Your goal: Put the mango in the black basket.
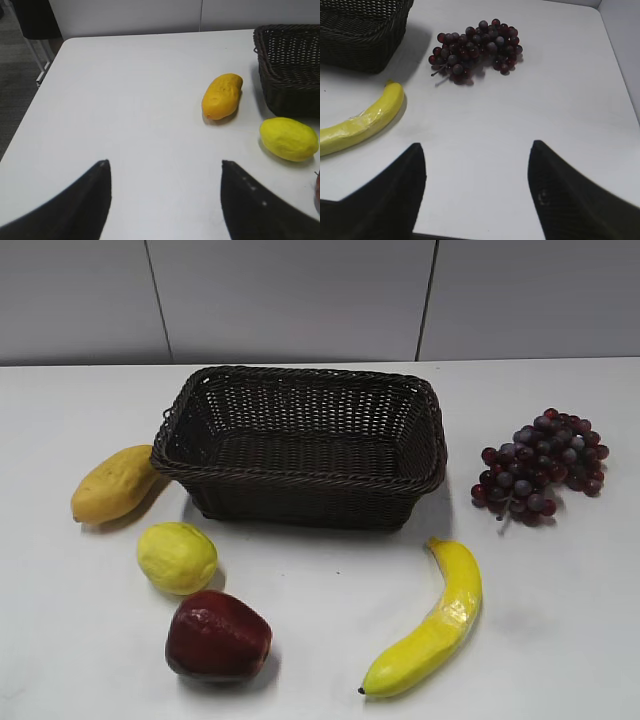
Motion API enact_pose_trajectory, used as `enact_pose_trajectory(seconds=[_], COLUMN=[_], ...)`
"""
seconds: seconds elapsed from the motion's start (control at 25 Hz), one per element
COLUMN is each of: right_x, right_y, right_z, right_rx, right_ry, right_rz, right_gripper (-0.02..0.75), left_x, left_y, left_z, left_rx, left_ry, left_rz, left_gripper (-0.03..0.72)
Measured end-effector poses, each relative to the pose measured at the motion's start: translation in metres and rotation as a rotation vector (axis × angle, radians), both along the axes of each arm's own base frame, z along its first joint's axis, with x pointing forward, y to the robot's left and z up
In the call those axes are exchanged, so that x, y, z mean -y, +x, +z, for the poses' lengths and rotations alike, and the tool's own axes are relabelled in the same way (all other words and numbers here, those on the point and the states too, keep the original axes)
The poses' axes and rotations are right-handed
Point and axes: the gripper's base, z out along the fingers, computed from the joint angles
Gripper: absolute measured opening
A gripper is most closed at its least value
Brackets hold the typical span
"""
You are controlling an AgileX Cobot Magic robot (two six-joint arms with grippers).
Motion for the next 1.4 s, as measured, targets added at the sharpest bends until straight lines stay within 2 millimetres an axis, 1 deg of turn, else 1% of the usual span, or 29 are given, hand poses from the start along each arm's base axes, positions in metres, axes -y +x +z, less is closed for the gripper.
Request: enact_pose_trajectory(seconds=[1.4], right_x=[0.0], right_y=[0.0], right_z=[0.0], right_rx=[0.0], right_ry=[0.002], right_rz=[-0.001], right_gripper=[0.495], left_x=[0.0012], left_y=[0.0004], left_z=[0.0011], left_rx=[0.012], left_ry=[-0.014], left_rz=[-0.008], left_gripper=[0.517])
